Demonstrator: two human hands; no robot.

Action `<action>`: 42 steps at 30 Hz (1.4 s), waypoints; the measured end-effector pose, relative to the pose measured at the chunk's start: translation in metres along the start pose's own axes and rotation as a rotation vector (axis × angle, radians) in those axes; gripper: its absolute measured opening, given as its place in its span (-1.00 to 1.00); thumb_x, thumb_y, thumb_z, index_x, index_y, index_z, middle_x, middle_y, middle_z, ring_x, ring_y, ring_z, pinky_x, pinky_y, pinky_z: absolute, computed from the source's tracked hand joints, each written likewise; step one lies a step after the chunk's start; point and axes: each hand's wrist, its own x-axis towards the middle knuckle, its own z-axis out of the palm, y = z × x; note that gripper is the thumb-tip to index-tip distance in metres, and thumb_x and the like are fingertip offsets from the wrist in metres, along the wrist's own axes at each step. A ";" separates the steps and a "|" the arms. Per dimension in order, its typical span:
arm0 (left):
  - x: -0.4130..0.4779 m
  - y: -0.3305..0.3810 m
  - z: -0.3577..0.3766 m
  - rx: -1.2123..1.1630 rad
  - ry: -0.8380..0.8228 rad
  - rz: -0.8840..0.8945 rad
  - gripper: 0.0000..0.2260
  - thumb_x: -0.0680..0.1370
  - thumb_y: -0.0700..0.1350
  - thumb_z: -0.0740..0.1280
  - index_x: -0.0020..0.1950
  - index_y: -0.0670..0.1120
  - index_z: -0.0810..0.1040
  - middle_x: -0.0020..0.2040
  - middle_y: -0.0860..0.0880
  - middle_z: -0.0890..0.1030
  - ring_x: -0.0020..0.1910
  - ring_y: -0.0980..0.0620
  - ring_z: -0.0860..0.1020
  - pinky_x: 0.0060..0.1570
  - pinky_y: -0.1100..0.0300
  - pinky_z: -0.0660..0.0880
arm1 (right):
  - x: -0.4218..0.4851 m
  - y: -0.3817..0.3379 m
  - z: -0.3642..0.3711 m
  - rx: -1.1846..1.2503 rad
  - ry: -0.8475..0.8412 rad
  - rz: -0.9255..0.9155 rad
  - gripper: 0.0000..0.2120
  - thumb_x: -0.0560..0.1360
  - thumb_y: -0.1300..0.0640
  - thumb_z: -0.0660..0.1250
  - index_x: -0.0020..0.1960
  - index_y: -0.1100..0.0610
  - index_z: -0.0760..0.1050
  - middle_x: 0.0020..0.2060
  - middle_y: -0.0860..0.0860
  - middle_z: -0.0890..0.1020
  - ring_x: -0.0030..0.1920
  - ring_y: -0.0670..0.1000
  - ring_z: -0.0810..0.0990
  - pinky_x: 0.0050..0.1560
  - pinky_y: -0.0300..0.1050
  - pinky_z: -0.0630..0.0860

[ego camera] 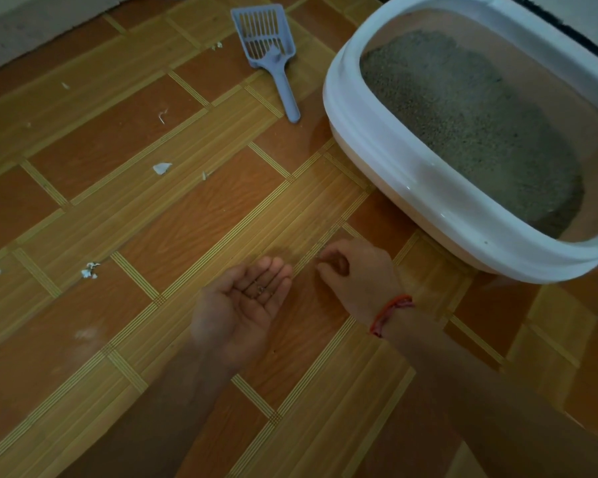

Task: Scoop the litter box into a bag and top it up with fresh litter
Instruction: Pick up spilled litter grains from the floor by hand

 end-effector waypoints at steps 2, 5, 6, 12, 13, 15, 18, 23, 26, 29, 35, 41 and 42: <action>0.000 0.001 -0.001 -0.001 0.005 -0.003 -0.67 0.64 -0.16 0.15 -0.05 -0.33 0.63 0.02 -0.26 0.68 0.04 -0.19 0.67 0.01 -0.08 0.61 | 0.000 -0.002 0.003 -0.016 -0.017 -0.003 -0.94 0.51 -0.02 0.33 -0.06 -0.08 0.56 -0.26 -0.18 0.48 -0.21 -0.15 0.46 -0.15 -0.22 0.42; 0.000 0.001 -0.001 -0.005 0.000 -0.003 -0.64 0.64 -0.16 0.15 -0.13 -0.32 0.66 0.01 -0.26 0.68 0.04 -0.19 0.67 0.02 -0.08 0.60 | 0.004 -0.003 0.005 -0.021 -0.011 0.011 -0.93 0.52 -0.03 0.32 -0.08 -0.07 0.56 -0.23 -0.17 0.50 -0.19 -0.14 0.47 -0.16 -0.21 0.42; 0.001 0.001 -0.002 -0.003 -0.004 -0.001 -0.64 0.64 -0.16 0.15 -0.13 -0.32 0.66 0.01 -0.26 0.68 0.04 -0.19 0.67 0.02 -0.07 0.61 | 0.005 -0.003 0.006 -0.025 -0.011 0.021 -0.91 0.53 -0.03 0.31 -0.09 -0.07 0.56 -0.23 -0.17 0.50 -0.20 -0.14 0.46 -0.17 -0.21 0.40; 0.001 0.002 -0.003 -0.004 -0.019 0.004 -0.65 0.64 -0.16 0.16 -0.13 -0.31 0.66 -0.03 -0.25 0.69 0.05 -0.18 0.67 0.00 -0.04 0.63 | 0.006 -0.004 0.010 -0.049 -0.022 0.017 -0.87 0.56 0.00 0.26 -0.11 -0.02 0.54 -0.26 -0.14 0.50 -0.22 -0.10 0.48 -0.23 -0.22 0.37; 0.001 0.001 -0.003 -0.002 -0.020 0.001 -0.66 0.64 -0.16 0.15 -0.11 -0.31 0.64 -0.02 -0.25 0.69 0.05 -0.18 0.67 0.00 -0.04 0.63 | 0.006 -0.004 0.010 -0.048 -0.028 0.020 -0.87 0.56 0.00 0.25 -0.10 -0.02 0.54 -0.26 -0.13 0.51 -0.22 -0.09 0.49 -0.23 -0.20 0.38; 0.001 0.000 -0.003 -0.004 -0.014 -0.003 -0.67 0.65 -0.15 0.15 -0.08 -0.32 0.63 -0.01 -0.25 0.68 0.05 -0.19 0.67 0.00 -0.05 0.62 | 0.005 -0.005 0.008 -0.038 -0.033 0.020 -0.87 0.56 0.00 0.25 -0.11 -0.01 0.53 -0.26 -0.14 0.51 -0.22 -0.10 0.49 -0.23 -0.18 0.41; 0.000 -0.001 -0.002 0.010 -0.020 -0.002 -0.67 0.65 -0.15 0.14 -0.06 -0.31 0.62 -0.01 -0.25 0.68 0.06 -0.18 0.67 0.03 -0.05 0.61 | -0.003 -0.013 0.003 0.078 0.023 -0.031 -0.89 0.53 0.03 0.29 -0.17 -0.05 0.49 -0.32 -0.17 0.48 -0.27 -0.17 0.46 -0.24 -0.22 0.41; 0.001 -0.006 -0.003 0.047 -0.058 -0.002 -0.68 0.63 -0.15 0.14 -0.06 -0.30 0.61 -0.08 -0.23 0.68 -0.04 -0.13 0.69 -0.06 0.06 0.65 | -0.025 -0.040 0.001 0.182 0.047 -0.143 -0.93 0.51 0.02 0.32 -0.16 -0.06 0.49 -0.35 -0.23 0.41 -0.30 -0.19 0.42 -0.25 -0.28 0.40; 0.000 -0.010 -0.001 0.077 -0.081 -0.022 -0.67 0.63 -0.14 0.13 -0.09 -0.30 0.60 -0.17 -0.23 0.67 -0.14 -0.13 0.69 -0.13 0.10 0.65 | -0.030 -0.044 0.004 0.182 0.021 -0.163 -0.95 0.50 0.00 0.33 -0.13 -0.06 0.50 -0.31 -0.22 0.42 -0.26 -0.20 0.43 -0.24 -0.31 0.39; -0.002 -0.011 -0.001 0.092 -0.083 -0.031 -0.65 0.62 -0.12 0.12 -0.12 -0.29 0.61 -0.22 -0.21 0.66 -0.20 -0.12 0.68 -0.20 0.14 0.64 | -0.032 -0.044 0.007 0.166 -0.009 -0.177 -0.92 0.48 0.00 0.35 -0.17 -0.08 0.47 -0.35 -0.22 0.39 -0.28 -0.20 0.40 -0.24 -0.31 0.33; 0.001 -0.007 -0.006 0.026 -0.040 -0.016 -0.68 0.62 -0.15 0.16 -0.08 -0.31 0.62 -0.06 -0.24 0.68 -0.01 -0.15 0.69 -0.03 0.02 0.64 | -0.020 -0.021 -0.003 0.133 0.078 -0.104 -0.92 0.52 0.02 0.33 -0.15 -0.05 0.54 -0.33 -0.21 0.48 -0.29 -0.19 0.45 -0.26 -0.32 0.37; 0.000 -0.002 -0.006 0.012 -0.016 -0.007 -0.64 0.64 -0.16 0.16 -0.13 -0.32 0.66 -0.02 -0.24 0.68 0.04 -0.19 0.68 -0.05 -0.03 0.64 | 0.006 0.024 -0.014 0.065 0.088 0.116 -0.94 0.55 0.07 0.31 -0.04 -0.03 0.56 -0.26 -0.16 0.53 -0.21 -0.14 0.51 -0.11 -0.13 0.57; 0.000 -0.002 -0.005 0.017 -0.018 -0.006 -0.64 0.64 -0.16 0.15 -0.13 -0.31 0.66 -0.02 -0.24 0.68 0.04 -0.18 0.68 -0.05 -0.03 0.64 | 0.009 0.026 -0.014 0.063 0.086 0.113 -0.93 0.55 0.07 0.31 -0.03 -0.03 0.57 -0.25 -0.15 0.54 -0.19 -0.13 0.52 -0.10 -0.13 0.57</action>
